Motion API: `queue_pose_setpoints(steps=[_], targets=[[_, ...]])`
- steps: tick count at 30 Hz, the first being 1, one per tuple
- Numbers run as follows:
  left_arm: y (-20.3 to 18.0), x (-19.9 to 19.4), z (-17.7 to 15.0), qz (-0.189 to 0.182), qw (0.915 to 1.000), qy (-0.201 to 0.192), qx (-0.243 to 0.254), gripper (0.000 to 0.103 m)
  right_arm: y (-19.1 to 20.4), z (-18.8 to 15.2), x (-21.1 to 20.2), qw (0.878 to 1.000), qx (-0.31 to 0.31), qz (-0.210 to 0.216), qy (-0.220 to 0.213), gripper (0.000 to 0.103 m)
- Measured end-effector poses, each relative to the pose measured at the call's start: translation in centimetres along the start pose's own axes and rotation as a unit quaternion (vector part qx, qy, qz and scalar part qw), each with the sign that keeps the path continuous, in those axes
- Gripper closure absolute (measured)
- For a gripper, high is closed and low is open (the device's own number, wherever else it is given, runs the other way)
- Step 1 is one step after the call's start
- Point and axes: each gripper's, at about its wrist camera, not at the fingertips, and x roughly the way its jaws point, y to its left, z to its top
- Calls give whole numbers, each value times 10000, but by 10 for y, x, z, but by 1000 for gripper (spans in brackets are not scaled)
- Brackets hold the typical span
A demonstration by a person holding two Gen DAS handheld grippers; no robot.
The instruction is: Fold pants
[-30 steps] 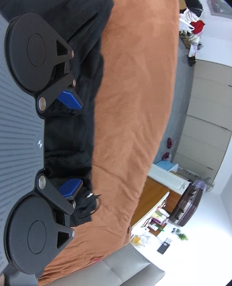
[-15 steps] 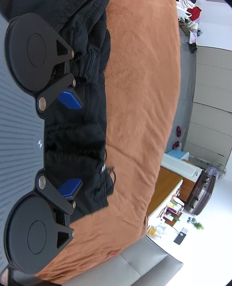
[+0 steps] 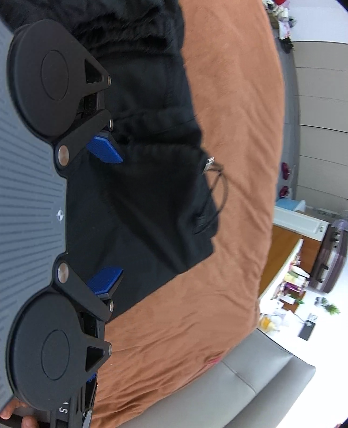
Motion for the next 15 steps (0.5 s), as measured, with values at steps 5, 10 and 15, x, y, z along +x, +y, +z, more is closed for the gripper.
queue_pose_setpoints(steps=[5,10,15], targets=[[1,23,-10,135,9993,319,164,1,-27,-10,23,9972,652,304,225,29],[4,38,-20,58,9983,411,415,1,-33,-15,37,9920,984,786,49,36],[5,42,-24,-6,9982,369,480,0,-22,-13,56,9898,970,1038,92,50]])
